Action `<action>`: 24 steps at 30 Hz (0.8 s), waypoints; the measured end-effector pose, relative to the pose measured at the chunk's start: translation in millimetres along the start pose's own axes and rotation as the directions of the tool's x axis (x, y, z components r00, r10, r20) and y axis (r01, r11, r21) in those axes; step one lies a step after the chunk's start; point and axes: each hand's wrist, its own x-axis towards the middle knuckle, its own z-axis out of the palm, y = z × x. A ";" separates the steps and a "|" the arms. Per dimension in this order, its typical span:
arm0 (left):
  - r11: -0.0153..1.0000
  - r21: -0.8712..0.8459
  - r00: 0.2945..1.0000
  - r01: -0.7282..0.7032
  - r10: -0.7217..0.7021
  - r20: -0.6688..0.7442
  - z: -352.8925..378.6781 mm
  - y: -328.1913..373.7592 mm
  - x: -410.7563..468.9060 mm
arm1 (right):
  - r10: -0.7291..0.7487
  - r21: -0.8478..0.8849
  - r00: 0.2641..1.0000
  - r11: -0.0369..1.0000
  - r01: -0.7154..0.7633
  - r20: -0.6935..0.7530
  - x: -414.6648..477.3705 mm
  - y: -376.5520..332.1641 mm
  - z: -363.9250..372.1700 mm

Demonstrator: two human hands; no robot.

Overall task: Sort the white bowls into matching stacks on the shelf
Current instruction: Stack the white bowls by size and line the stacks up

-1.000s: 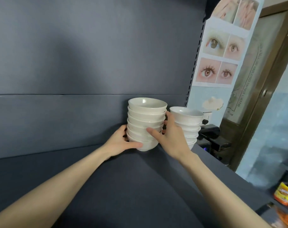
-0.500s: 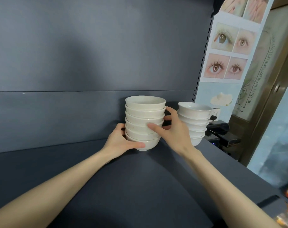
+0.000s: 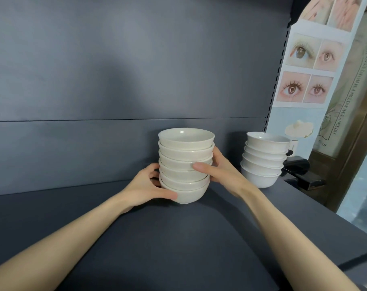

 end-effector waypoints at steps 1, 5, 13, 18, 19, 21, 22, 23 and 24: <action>1.000 -0.022 1.000 0.005 -0.004 0.021 -3.9 -0.9 -0.2 | -0.002 0.000 1.000 1.000 0.002 0.002 -0.6 0.7 -0.1; 0.998 -0.066 0.999 0.018 -0.015 0.036 -17.2 -3.9 -2.3 | -0.017 -0.005 0.999 1.000 0.017 -0.046 -4.5 4.6 1.6; 0.994 -0.111 0.999 0.015 -0.010 0.041 -20.4 -5.4 -16.1 | 0.045 -0.059 0.993 0.997 -0.052 -0.105 3.0 11.0 13.0; 0.999 -0.043 0.999 0.028 -0.027 0.033 -1.4 -0.3 -21.3 | 0.081 0.041 0.995 0.996 -0.078 -0.056 0.1 10.1 21.9; 0.999 -0.038 0.999 0.026 -0.025 0.025 3.3 0.9 -21.7 | 0.083 0.047 0.995 0.996 -0.080 -0.047 -0.6 10.0 22.7; 0.998 -0.058 0.999 0.014 -0.012 0.029 12.4 1.3 -21.5 | 0.083 0.056 0.996 0.995 -0.081 -0.027 -0.5 11.4 23.0; 0.997 -0.074 1.000 0.006 -0.004 0.031 16.2 0.7 -20.4 | 0.083 0.057 0.996 0.995 -0.082 -0.018 -0.2 12.2 22.7; 0.996 -0.086 1.000 0.000 0.002 0.029 19.0 -0.5 -18.6 | 0.082 0.056 0.997 0.995 -0.081 -0.013 -0.1 12.9 22.4; 0.996 -0.094 1.000 -0.003 0.006 0.027 20.9 -1.4 -16.9 | 0.079 0.053 0.997 0.996 -0.079 -0.011 0.0 13.7 21.8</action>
